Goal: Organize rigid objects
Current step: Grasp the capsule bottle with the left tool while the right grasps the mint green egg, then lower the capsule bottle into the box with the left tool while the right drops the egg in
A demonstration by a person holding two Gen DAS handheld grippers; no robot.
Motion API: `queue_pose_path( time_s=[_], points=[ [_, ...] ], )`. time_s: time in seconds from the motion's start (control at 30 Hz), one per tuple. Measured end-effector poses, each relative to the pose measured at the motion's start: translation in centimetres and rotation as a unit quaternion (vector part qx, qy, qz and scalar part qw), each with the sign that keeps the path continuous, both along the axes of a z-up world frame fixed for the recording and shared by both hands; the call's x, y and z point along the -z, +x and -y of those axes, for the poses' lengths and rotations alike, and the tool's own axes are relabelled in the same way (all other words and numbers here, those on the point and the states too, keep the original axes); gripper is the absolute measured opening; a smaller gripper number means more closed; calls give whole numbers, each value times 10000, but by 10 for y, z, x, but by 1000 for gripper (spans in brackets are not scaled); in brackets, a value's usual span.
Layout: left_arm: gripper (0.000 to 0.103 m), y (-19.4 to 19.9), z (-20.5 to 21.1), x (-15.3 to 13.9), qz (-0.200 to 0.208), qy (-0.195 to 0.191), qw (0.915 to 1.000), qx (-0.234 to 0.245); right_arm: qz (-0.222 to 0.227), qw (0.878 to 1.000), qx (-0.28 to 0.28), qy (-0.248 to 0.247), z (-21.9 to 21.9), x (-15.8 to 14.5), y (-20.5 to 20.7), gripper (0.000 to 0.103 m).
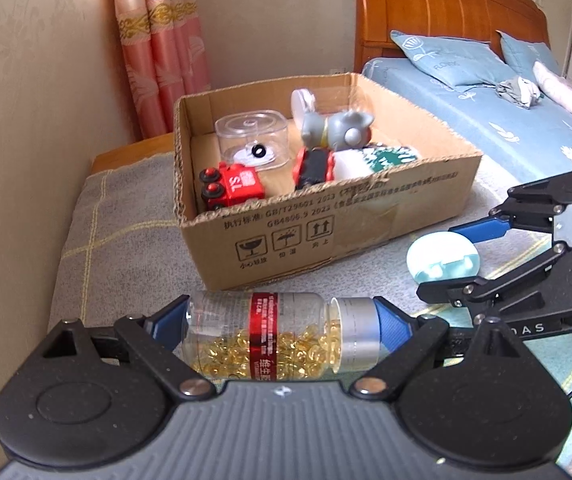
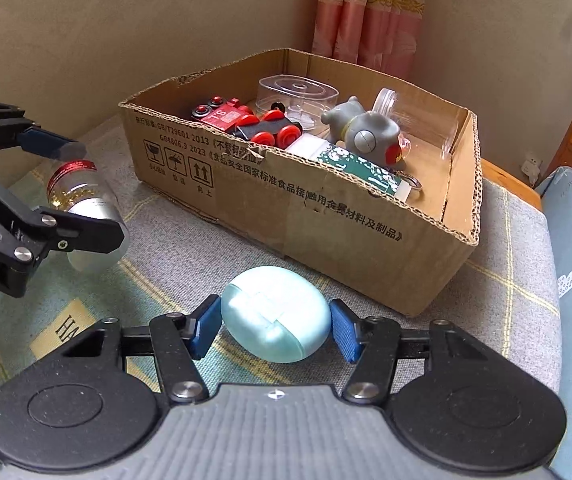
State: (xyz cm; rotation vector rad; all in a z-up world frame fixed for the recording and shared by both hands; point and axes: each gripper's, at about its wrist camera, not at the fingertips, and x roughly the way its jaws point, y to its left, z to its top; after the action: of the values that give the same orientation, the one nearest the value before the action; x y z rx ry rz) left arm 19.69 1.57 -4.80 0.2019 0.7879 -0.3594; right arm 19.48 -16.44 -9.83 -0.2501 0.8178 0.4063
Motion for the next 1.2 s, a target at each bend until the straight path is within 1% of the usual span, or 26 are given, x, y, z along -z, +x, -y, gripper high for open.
queue_pose_path(
  time_s=[0.07,0.2,0.27,0.33,0.4,0.5,0.6,0.63,0.7,0.73,0.77,0.8,0.87,0.93,1.03,1.1,1.2],
  points=[
    [93,-2,2,-10,28,-30,9999,103,81,9999,-87,13,3,-12,-6,63],
    [93,-3,6,-34,234,-25,9993,277,257,9994,-177,174,13,-42,-10,63],
    [93,1,8,-45,346,-31,9988,356,355,9986,-178,349,18,-58,-6,63],
    [93,8,11,-55,461,-5,9981,409,509,9978,-120,411,22,-71,2,63],
    [93,17,17,-64,606,66,9970,472,619,9974,7,360,22,-76,15,63],
    [93,36,26,-75,768,160,9957,494,624,9971,231,380,26,-78,43,63],
    [93,59,32,-82,773,142,9956,506,576,9966,494,331,29,-73,67,63],
    [93,65,35,-83,779,145,9956,491,583,9957,625,367,32,-71,74,63],
    [93,80,40,-84,809,174,9953,502,510,9948,694,536,36,-69,84,63],
    [93,88,43,-84,805,181,9953,504,480,9939,764,631,39,-68,87,65],
    [93,95,45,-84,801,186,9953,507,494,9925,867,700,42,-70,86,72],
    [93,102,47,-84,801,192,9953,512,545,9916,907,750,44,-71,84,82],
    [93,116,53,-82,777,180,9955,515,672,9894,946,873,47,-75,78,88],
    [93,129,58,-79,705,157,9958,559,691,9884,995,914,50,-78,71,89],
    [93,153,70,-70,530,213,9966,587,731,9867,1092,954,56,-80,61,96],
    [93,168,79,-63,453,314,9970,543,760,9864,1109,944,58,-81,54,97],
    [94,185,87,-54,389,367,9972,528,777,9861,1157,908,59,-84,46,98]
  ],
)
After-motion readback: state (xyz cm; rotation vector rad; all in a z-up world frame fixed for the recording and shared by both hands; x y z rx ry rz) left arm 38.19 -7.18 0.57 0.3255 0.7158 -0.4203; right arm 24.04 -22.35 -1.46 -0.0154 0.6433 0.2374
